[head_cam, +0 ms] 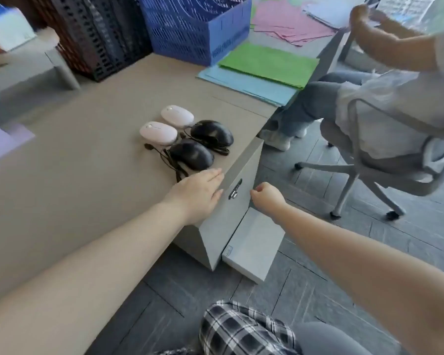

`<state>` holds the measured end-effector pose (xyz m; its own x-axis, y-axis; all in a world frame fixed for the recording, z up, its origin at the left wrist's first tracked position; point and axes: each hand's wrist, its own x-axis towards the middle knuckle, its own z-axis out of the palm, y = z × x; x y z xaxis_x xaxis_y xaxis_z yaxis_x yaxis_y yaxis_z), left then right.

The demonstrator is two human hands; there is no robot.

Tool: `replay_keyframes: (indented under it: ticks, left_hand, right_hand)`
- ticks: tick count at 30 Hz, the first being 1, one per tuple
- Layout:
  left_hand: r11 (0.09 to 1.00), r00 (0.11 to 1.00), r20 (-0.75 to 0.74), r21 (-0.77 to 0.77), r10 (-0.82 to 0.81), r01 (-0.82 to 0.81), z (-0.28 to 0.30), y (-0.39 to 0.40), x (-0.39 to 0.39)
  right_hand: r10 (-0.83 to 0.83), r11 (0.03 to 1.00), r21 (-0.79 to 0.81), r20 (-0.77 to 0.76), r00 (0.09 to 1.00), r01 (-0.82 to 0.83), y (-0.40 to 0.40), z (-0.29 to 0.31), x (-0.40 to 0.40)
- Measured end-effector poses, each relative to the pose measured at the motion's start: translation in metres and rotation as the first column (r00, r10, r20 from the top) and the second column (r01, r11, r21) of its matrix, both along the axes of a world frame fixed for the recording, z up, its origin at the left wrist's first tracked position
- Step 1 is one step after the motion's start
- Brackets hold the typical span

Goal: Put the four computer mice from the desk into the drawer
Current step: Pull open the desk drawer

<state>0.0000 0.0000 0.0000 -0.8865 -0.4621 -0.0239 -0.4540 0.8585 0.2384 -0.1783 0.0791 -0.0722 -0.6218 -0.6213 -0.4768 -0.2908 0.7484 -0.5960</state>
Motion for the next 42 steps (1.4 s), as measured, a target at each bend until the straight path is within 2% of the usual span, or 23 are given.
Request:
replay_keyframes:
  ticks: [4, 6, 9, 13, 17, 19, 21, 26, 31, 34, 36, 38, 40, 42]
  left_hand:
    - [0.997, 0.997, -0.019, -0.027, 0.078, -0.078, -0.025, -0.004, 0.018]
    - [0.994, 0.994, -0.087, -0.079, 0.073, -0.08, -0.036, 0.0, 0.02]
    - [0.985, 0.988, -0.112, -0.124, 0.107, -0.121, -0.041, 0.004, 0.02]
    - [0.984, 0.988, -0.076, -0.108, 0.134, -0.141, -0.041, 0.004, 0.02]
    - [0.987, 0.988, -0.098, -0.096, 0.119, -0.129, -0.044, 0.001, 0.021]
    - [0.988, 0.988, -0.114, -0.098, 0.106, -0.117, -0.045, 0.0, 0.021]
    - [0.988, 0.987, -0.12, -0.1, 0.108, -0.121, -0.046, 0.0, 0.021]
    - [0.982, 0.986, -0.106, -0.123, 0.128, -0.141, -0.043, 0.005, 0.02]
    - [0.975, 0.989, -0.051, -0.166, 0.139, -0.146, -0.043, 0.008, 0.017]
    - [0.971, 0.989, -0.031, -0.19, 0.141, -0.145, -0.042, 0.009, 0.015]
    - [0.969, 0.988, -0.023, -0.191, 0.152, -0.153, -0.041, 0.011, 0.014]
    - [0.964, 0.986, -0.024, -0.207, 0.165, -0.166, -0.041, 0.012, 0.013]
    - [0.953, 0.983, -0.022, -0.24, 0.184, -0.184, -0.042, 0.015, 0.011]
    - [0.941, 0.978, -0.002, -0.272, 0.211, -0.203, -0.043, 0.019, 0.007]
  right_hand:
    - [0.058, 0.998, -0.032, 0.009, 0.998, -0.058, -0.014, -0.033, 0.006]
    - [0.095, 0.995, -0.034, 0.004, 0.995, -0.095, -0.023, -0.046, 0.011]
    - [0.084, 0.994, -0.077, 0.061, 0.995, -0.079, -0.032, -0.063, 0.016]
    - [-0.068, 0.975, -0.19, 0.245, 0.967, 0.116, -0.041, -0.077, 0.023]
    - [-0.203, 0.926, -0.204, 0.442, 0.874, 0.318, -0.045, -0.077, 0.032]
    - [-0.229, 0.933, -0.164, 0.416, 0.88, 0.32, -0.05, -0.085, 0.031]
    - [-0.232, 0.914, -0.222, 0.401, 0.886, 0.34, -0.05, -0.088, 0.031]
    - [-0.23, 0.932, -0.196, 0.333, 0.914, 0.306, -0.047, -0.085, 0.034]
    - [-0.191, 0.942, -0.198, 0.345, 0.919, 0.27, -0.041, -0.085, 0.028]
    - [-0.242, 0.927, -0.197, 0.339, 0.909, 0.32, -0.023, -0.085, 0.021]
    - [-0.27, 0.918, -0.221, 0.257, 0.928, 0.329, -0.005, -0.091, 0.018]
    - [-0.25, 0.923, -0.31, -0.025, 0.968, 0.23, 0.014, -0.093, 0.011]
    - [-0.128, 0.906, -0.422, -0.351, 0.928, -0.035, 0.024, -0.085, 0.001]
    - [0.096, 0.865, -0.37, -0.541, 0.836, -0.338, 0.022, -0.074, -0.008]
